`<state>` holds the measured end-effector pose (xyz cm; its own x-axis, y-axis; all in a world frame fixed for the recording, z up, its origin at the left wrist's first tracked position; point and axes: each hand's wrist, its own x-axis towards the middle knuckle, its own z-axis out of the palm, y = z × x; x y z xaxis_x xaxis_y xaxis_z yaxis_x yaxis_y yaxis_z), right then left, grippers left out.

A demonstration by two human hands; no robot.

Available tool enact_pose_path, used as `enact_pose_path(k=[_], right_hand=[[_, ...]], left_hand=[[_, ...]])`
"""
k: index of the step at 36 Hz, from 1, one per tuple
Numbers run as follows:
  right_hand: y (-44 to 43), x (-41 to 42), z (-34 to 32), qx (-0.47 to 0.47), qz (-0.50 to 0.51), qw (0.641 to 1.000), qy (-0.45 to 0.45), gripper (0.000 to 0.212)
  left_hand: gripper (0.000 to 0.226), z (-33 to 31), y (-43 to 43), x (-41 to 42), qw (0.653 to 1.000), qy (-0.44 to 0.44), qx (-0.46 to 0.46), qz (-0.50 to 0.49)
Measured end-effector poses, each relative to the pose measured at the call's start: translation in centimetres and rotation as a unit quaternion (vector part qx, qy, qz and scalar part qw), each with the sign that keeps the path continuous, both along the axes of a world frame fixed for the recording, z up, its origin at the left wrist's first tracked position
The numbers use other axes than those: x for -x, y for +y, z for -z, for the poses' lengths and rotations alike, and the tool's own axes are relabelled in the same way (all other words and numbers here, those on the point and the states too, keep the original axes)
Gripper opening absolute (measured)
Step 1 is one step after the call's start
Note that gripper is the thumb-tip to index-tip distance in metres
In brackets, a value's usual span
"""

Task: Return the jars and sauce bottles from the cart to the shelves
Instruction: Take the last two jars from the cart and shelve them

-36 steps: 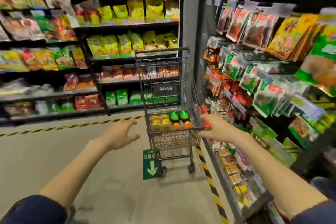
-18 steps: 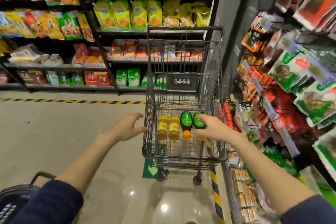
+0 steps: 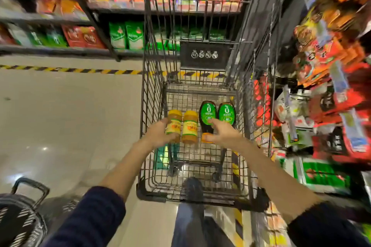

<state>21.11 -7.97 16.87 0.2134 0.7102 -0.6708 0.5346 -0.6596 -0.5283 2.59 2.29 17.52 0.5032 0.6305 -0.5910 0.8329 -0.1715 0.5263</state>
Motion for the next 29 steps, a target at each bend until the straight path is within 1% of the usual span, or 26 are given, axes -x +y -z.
enact_pose_path(k=[2, 5, 9, 13, 15, 18, 20, 23, 26, 29], right_hand=[[1.3, -0.3, 2.5, 0.019, 0.027, 0.999, 0.015, 0.068], [3.2, -0.8, 6.1, 0.039, 0.054, 0.997, 0.028, 0.074], [5.3, -1.1, 10.5, 0.078, 0.088, 0.991, 0.065, 0.075], [6.6, -1.0, 13.7, 0.078, 0.11, 0.986, 0.098, 0.067], [7.3, -0.6, 14.9, 0.087, 0.144, 0.976, 0.14, 0.062], [7.8, 0.0, 17.6, 0.08, 0.167, 0.971, 0.15, 0.066], [7.8, 0.1, 19.7, 0.078, 0.163, 0.971, 0.154, 0.066], [8.2, 0.1, 20.8, 0.082, 0.167, 0.973, 0.133, 0.061], [8.4, 0.0, 21.2, 0.089, 0.18, 0.969, 0.145, 0.064], [8.5, 0.3, 21.2, 0.095, 0.177, 0.965, 0.167, 0.067]], left_hand=[[0.049, 2.2, 1.0, -1.0, 0.999, 0.009, 0.025, -0.019], [0.049, 5.5, 2.5, -1.9, 0.999, 0.032, 0.021, -0.025], [0.056, 9.1, 4.0, -2.9, 0.996, 0.059, 0.027, -0.057], [0.055, 12.9, 5.2, -3.6, 0.994, 0.07, 0.037, -0.075], [0.051, 14.7, 5.5, -3.8, 0.995, 0.07, 0.038, -0.068], [0.046, 16.9, 5.9, -4.1, 0.994, 0.089, 0.035, -0.057], [0.048, 18.2, 6.1, -4.2, 0.99, 0.096, 0.047, -0.088], [0.057, 19.9, 6.3, -4.5, 0.986, 0.1, 0.057, -0.122], [0.071, 20.8, 6.2, -4.6, 0.978, 0.126, 0.082, -0.144], [0.087, 22.3, 6.1, -4.2, 0.976, 0.13, 0.094, -0.146]])
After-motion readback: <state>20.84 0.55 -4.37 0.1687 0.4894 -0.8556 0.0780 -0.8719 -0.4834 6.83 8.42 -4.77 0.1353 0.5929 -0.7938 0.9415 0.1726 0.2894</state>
